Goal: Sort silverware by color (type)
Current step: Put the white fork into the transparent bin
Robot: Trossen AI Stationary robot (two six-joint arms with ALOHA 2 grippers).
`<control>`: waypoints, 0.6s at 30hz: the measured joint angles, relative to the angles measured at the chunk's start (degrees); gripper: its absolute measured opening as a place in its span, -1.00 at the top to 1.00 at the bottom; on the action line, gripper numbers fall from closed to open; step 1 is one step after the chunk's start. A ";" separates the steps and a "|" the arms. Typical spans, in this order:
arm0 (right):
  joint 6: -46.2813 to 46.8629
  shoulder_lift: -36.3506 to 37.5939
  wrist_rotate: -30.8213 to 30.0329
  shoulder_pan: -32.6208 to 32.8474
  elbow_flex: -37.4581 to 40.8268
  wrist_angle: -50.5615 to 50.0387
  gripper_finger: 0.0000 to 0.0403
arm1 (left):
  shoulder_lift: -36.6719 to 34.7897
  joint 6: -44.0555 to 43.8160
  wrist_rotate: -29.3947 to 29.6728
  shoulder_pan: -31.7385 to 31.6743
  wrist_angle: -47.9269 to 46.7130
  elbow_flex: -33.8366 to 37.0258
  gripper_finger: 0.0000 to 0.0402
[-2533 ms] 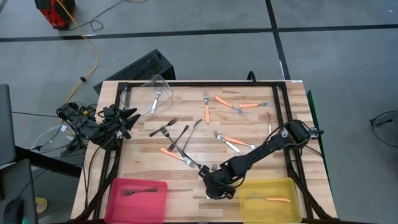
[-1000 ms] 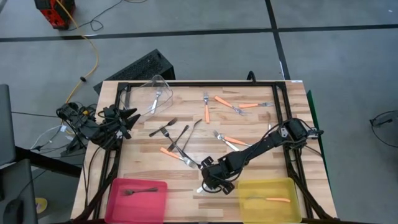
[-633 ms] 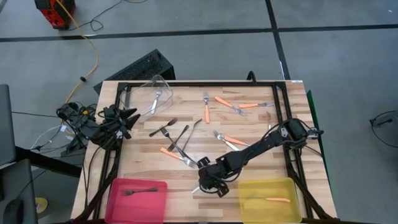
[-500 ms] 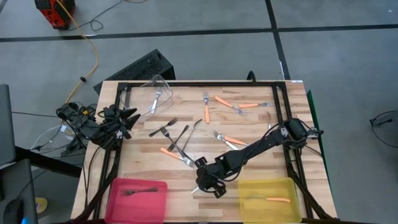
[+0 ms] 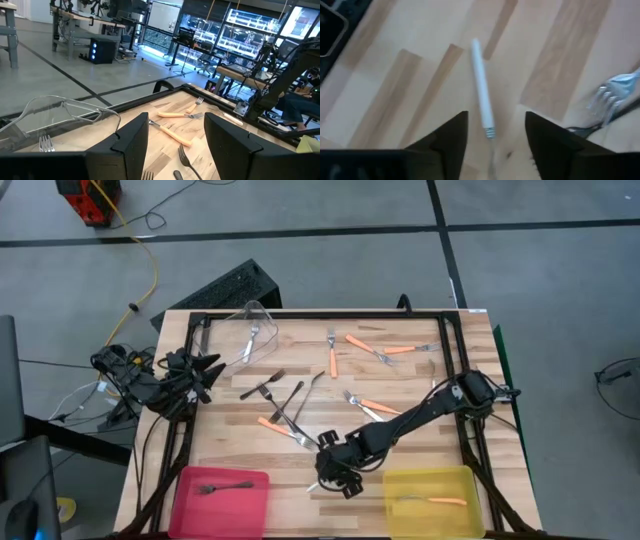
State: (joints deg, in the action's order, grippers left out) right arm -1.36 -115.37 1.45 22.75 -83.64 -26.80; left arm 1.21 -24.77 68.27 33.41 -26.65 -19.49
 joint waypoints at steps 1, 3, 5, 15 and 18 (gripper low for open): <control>0.23 0.00 0.00 0.30 0.00 -0.12 -0.16 | 0.00 0.00 0.00 0.00 0.00 0.00 0.11; 0.32 -0.09 -0.20 0.75 0.17 -0.37 -0.20 | 0.00 0.00 0.00 0.00 0.00 0.00 0.11; 0.42 -0.13 -0.37 0.96 0.83 -0.42 -0.19 | 0.00 0.00 0.00 0.00 0.00 0.00 0.11; 2.98 -0.20 -0.44 0.86 4.58 0.70 0.02 | 0.00 0.02 0.01 0.00 0.00 0.00 0.11; 3.39 -0.20 -0.46 1.25 6.39 1.90 0.04 | 0.00 0.02 0.02 0.00 0.00 0.00 0.11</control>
State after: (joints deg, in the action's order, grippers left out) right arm 2.03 -115.57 0.99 23.99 -77.24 -24.91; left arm 1.21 -24.75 68.29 33.41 -26.65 -19.49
